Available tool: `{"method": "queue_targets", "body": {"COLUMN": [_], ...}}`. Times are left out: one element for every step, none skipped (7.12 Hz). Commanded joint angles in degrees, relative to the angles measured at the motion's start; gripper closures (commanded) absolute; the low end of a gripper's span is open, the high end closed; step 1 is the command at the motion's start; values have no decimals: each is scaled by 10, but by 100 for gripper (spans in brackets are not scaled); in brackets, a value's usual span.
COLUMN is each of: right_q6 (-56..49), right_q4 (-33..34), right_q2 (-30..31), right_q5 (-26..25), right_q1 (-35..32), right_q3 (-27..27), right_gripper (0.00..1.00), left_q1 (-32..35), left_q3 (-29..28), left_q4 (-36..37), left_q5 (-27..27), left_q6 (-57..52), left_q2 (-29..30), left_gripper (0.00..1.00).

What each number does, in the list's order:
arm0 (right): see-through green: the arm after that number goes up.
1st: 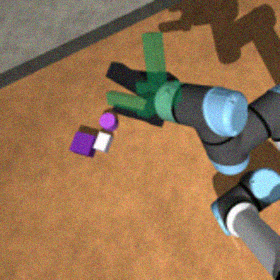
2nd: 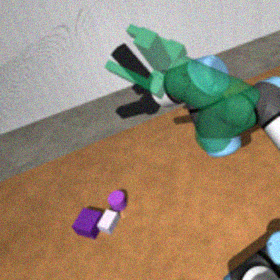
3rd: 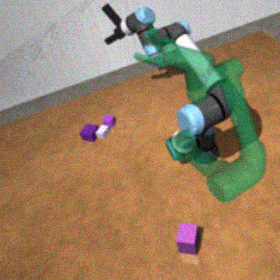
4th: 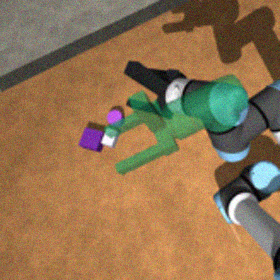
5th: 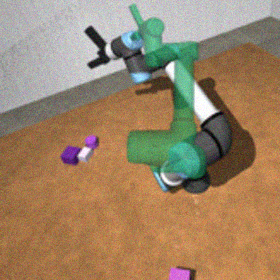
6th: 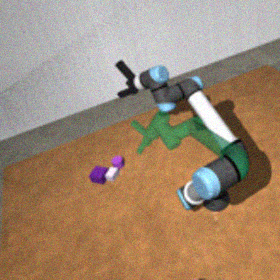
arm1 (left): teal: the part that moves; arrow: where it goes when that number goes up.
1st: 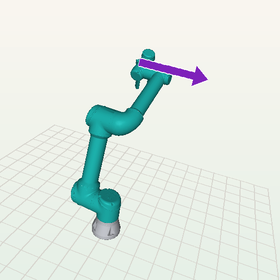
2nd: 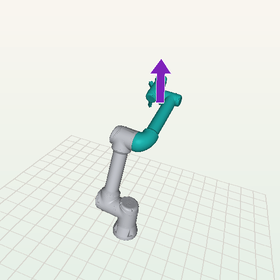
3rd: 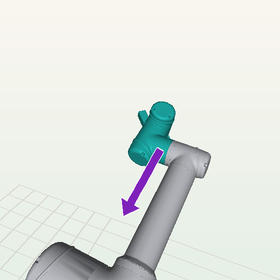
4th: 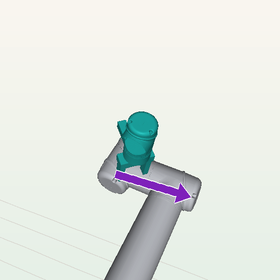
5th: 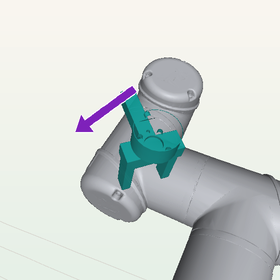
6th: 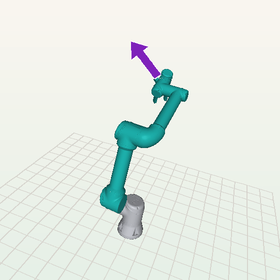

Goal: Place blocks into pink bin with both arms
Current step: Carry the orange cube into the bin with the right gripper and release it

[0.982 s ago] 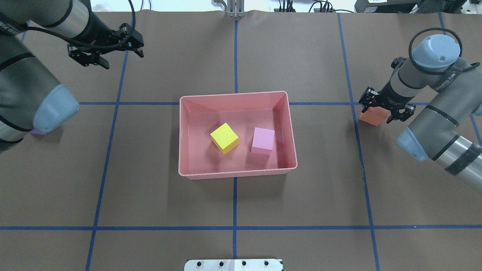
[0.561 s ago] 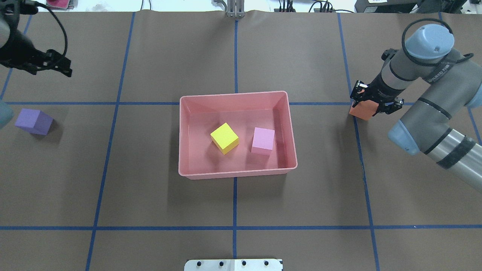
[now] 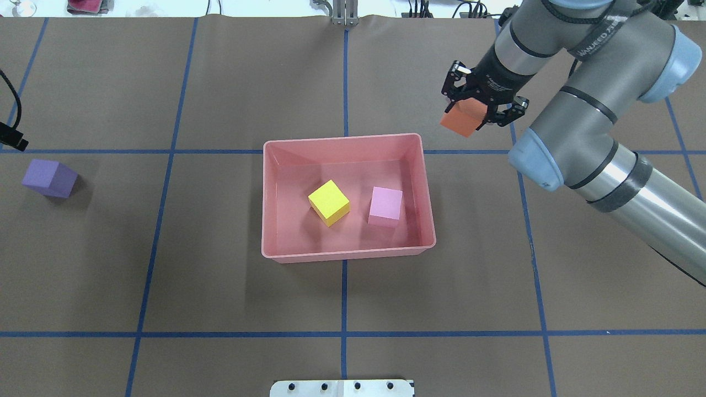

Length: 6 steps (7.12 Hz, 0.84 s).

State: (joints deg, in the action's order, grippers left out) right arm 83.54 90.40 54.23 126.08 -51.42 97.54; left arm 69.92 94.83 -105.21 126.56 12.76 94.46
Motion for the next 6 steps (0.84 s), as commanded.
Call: {"method": "queue_targets", "body": {"right_q6": [95,123,132,132,133,136], "right_q4": [36,36,36,36,36,35], "right_q2": [-67,-69,-74,-69,-70,-69], "right_q5": [-25,-50,-77,-122,-138,-140], "right_q1": [72,121,163,210,228,241], "right_q3": [24,36,35,34,28,23], "right_gripper": [100,100,100,100,100,100], "left_q1": [5,4,2,0,0,-1], "left_q3": [-73,-73,-70,-70,-68,-65], "left_q4": [-70,-69,-68,-68,-70,-69], "left_q5": [9,9,21,25,25,26], "left_q6": [-18,-12,-8,24,44,46], "left_q2": [-19,-21,-19,-17,-16,-15], "left_gripper": [1,1,1,1,1,1]}}
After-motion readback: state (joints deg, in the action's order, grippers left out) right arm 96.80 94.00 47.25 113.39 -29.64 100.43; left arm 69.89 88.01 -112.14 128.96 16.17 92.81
